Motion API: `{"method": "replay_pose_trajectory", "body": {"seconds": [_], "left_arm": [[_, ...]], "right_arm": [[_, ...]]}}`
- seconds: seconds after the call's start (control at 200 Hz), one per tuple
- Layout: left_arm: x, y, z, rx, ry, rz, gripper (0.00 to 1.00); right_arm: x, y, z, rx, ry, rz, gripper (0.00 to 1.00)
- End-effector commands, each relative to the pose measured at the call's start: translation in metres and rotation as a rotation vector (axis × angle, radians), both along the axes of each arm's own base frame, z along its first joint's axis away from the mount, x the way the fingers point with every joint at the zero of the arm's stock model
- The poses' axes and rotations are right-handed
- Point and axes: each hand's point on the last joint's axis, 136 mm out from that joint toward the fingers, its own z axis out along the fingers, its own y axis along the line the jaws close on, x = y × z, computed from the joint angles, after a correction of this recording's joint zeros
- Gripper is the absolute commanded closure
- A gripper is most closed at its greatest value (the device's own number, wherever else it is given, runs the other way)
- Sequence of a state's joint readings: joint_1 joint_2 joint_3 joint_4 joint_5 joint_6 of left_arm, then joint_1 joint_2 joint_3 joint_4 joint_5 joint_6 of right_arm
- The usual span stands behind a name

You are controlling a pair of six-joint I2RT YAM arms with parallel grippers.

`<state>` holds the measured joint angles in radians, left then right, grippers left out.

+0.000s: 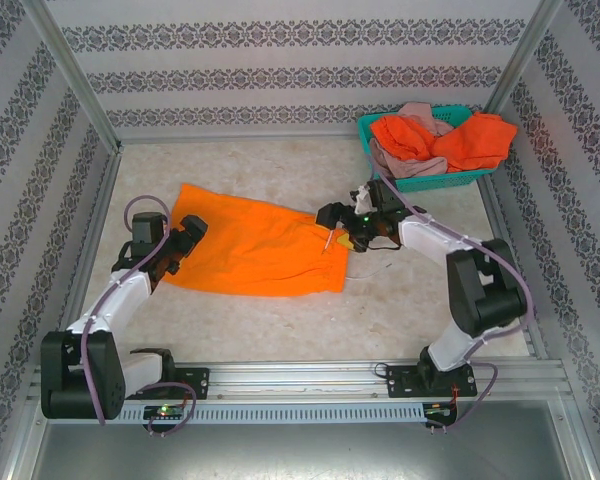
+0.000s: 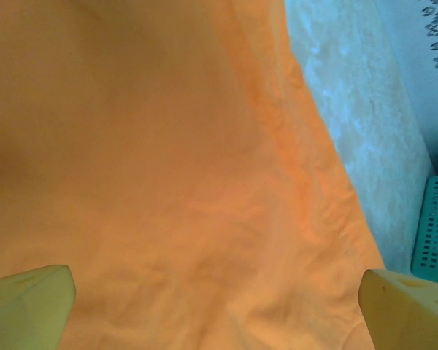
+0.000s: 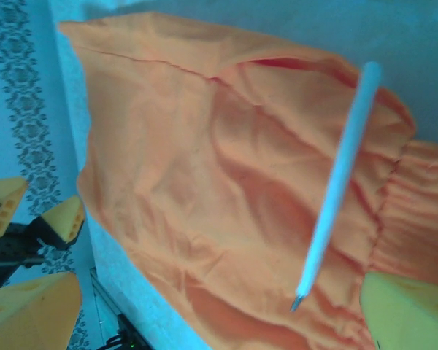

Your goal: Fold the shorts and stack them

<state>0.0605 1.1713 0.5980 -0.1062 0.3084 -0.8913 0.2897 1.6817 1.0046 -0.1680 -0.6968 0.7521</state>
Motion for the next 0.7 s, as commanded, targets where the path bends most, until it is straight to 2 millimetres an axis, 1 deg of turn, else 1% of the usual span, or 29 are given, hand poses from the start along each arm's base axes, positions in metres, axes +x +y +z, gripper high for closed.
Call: {"method": "replay_pose_trajectory", "body": {"seconds": [0.0,0.12,0.165,0.225,0.285,0.315,0.375,0.48,0.545,0.594,0.634,0.639,0.644,0.694], "left_arm": [[-0.003,-0.001,0.003,-0.003,-0.007,-0.022,0.0],[-0.002,-0.005,0.021,0.001,-0.052,-0.048,0.0],[-0.001,-0.005,0.029,0.003,-0.069,-0.054,0.0],[0.001,-0.009,0.04,-0.005,-0.095,-0.07,0.0],[0.003,-0.013,0.05,-0.02,-0.12,-0.082,0.0],[0.004,-0.016,0.055,-0.024,-0.129,-0.088,0.0],[0.006,-0.025,0.066,-0.031,-0.151,-0.112,0.0],[0.01,-0.047,0.086,-0.03,-0.195,-0.164,0.0],[0.013,-0.067,0.098,-0.019,-0.223,-0.208,0.0],[0.015,-0.088,0.106,-0.01,-0.238,-0.253,0.0],[0.017,-0.105,0.112,-0.009,-0.25,-0.289,0.0],[0.018,-0.107,0.112,-0.01,-0.25,-0.296,0.0],[0.018,-0.109,0.112,-0.011,-0.252,-0.3,0.0],[0.02,-0.133,0.117,-0.017,-0.257,-0.351,0.0]], "right_arm": [[0.013,-0.003,-0.018,-0.027,0.02,-0.002,0.02],[0.017,-0.007,-0.049,-0.059,0.08,-0.013,0.02],[0.017,-0.008,-0.056,-0.066,0.091,-0.013,0.02],[0.017,-0.009,-0.06,-0.074,0.091,-0.01,0.02],[0.016,-0.01,-0.054,-0.082,0.07,-0.009,0.02],[0.016,-0.012,-0.049,-0.086,0.049,-0.009,0.02],[0.016,-0.014,-0.03,-0.093,-0.013,-0.008,0.02],[0.013,-0.022,0.014,-0.133,-0.176,0.013,0.02],[0.007,-0.029,0.042,-0.166,-0.281,0.025,0.02],[0.001,-0.035,0.06,-0.194,-0.354,0.027,0.02],[-0.004,-0.041,0.073,-0.214,-0.407,0.025,0.02],[-0.005,-0.042,0.071,-0.219,-0.402,0.026,0.02],[-0.006,-0.043,0.075,-0.219,-0.416,0.024,0.02],[-0.013,-0.052,0.086,-0.246,-0.461,0.013,0.02]]}}
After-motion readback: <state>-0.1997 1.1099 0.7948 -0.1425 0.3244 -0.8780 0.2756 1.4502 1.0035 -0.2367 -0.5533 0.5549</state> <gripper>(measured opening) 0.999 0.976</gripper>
